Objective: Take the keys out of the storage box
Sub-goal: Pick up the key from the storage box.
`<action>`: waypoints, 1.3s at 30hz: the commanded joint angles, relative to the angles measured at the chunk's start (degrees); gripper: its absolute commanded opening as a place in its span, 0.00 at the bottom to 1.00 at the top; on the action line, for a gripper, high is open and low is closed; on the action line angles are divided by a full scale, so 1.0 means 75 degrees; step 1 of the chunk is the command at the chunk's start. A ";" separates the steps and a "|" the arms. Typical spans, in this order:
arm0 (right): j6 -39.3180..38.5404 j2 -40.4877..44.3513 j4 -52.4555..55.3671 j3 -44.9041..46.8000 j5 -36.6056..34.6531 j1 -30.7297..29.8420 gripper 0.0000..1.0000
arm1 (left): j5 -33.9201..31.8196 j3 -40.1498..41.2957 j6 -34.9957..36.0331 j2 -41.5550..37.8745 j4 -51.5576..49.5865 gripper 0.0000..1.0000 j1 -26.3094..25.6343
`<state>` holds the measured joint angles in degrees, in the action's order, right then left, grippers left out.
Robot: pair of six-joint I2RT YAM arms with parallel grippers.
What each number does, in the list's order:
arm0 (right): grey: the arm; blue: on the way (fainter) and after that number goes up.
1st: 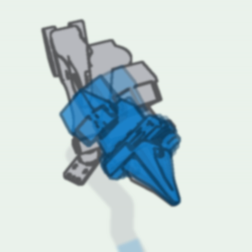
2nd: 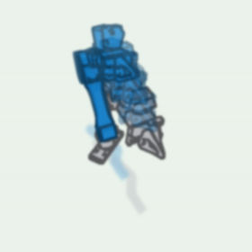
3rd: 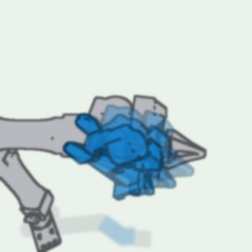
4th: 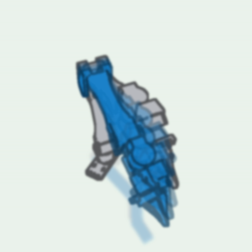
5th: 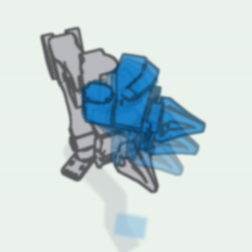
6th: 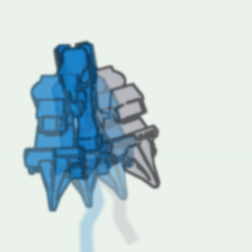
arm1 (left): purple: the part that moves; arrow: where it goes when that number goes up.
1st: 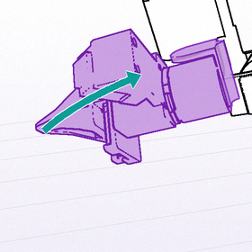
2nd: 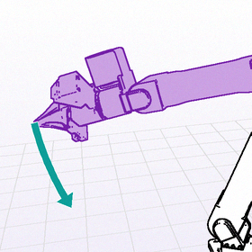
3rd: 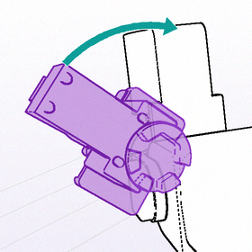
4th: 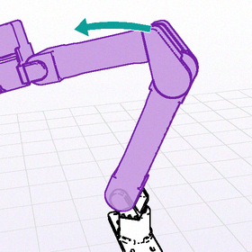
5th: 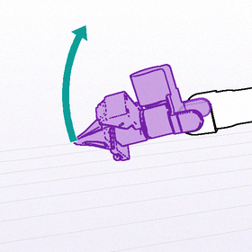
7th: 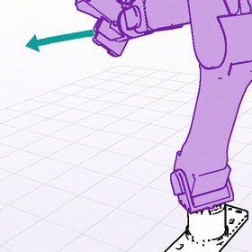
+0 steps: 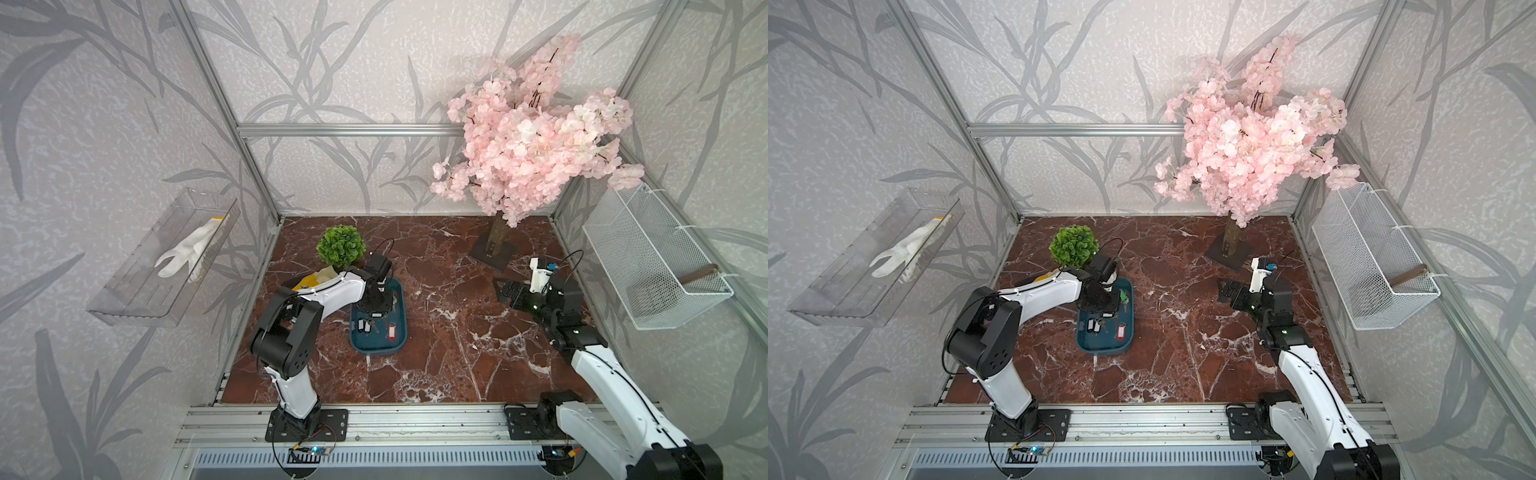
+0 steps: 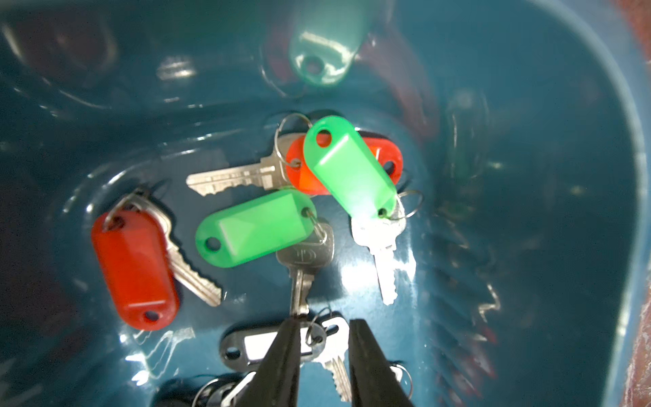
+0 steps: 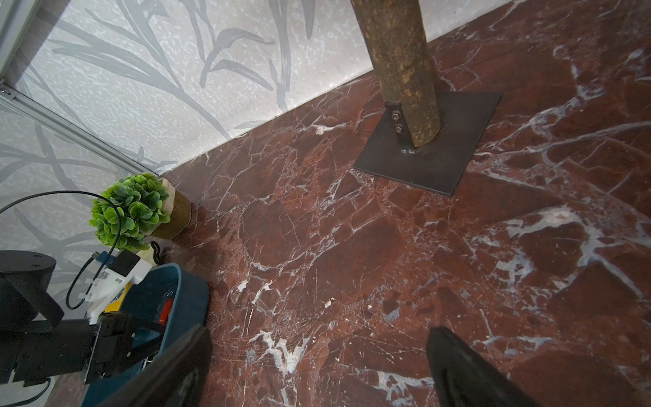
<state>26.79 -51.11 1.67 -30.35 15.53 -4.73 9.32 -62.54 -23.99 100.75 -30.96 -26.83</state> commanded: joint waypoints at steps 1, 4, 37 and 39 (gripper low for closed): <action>0.0038 0.0088 0.0026 -0.0107 -0.0034 -0.0037 0.99 | 0.0032 -0.0136 0.0070 0.0128 0.0059 0.25 0.0003; 0.0048 0.0065 0.0018 -0.0090 -0.0038 -0.0037 0.99 | 0.0055 -0.0134 0.0058 0.0160 0.0075 0.23 -0.0008; -0.0257 0.0281 0.0239 -0.0229 -0.0239 -0.0037 0.99 | -0.0251 -0.0533 0.0301 -0.1489 -0.0793 0.00 -0.0183; -0.0326 0.0333 0.0311 -0.0297 -0.0274 -0.0039 0.99 | -0.0298 -0.0834 0.0355 -0.1639 -0.0957 0.00 -0.0274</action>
<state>25.85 -49.84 2.50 -30.44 14.44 -4.73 8.58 -65.14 -22.68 90.83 -35.29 -27.94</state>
